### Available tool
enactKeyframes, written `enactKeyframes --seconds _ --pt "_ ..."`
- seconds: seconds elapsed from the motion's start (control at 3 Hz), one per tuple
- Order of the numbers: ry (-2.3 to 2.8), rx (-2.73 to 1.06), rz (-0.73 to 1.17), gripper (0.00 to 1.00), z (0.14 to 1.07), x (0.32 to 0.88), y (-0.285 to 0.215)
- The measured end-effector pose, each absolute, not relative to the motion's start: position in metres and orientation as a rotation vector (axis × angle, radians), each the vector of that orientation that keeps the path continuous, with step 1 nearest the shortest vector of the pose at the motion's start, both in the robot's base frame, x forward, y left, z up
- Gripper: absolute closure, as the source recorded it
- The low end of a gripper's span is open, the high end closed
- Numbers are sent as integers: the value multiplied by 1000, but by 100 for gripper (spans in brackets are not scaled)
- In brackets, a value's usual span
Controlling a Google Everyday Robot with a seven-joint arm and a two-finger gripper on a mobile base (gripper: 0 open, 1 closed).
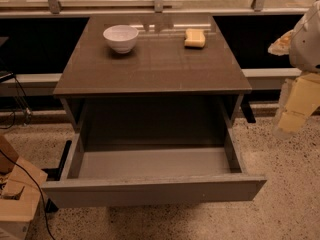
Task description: Place sponge into top drawer
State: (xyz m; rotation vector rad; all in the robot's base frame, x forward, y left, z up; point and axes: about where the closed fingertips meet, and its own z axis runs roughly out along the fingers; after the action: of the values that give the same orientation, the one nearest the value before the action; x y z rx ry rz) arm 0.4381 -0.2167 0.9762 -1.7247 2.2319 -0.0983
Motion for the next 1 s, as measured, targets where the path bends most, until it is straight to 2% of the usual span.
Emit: enactKeyframes --seconds 0.67,1.0 --pt "2175 -1694 -90 0 983 455 -199" --pt "2102 -1723 28 0 986 483 -183"
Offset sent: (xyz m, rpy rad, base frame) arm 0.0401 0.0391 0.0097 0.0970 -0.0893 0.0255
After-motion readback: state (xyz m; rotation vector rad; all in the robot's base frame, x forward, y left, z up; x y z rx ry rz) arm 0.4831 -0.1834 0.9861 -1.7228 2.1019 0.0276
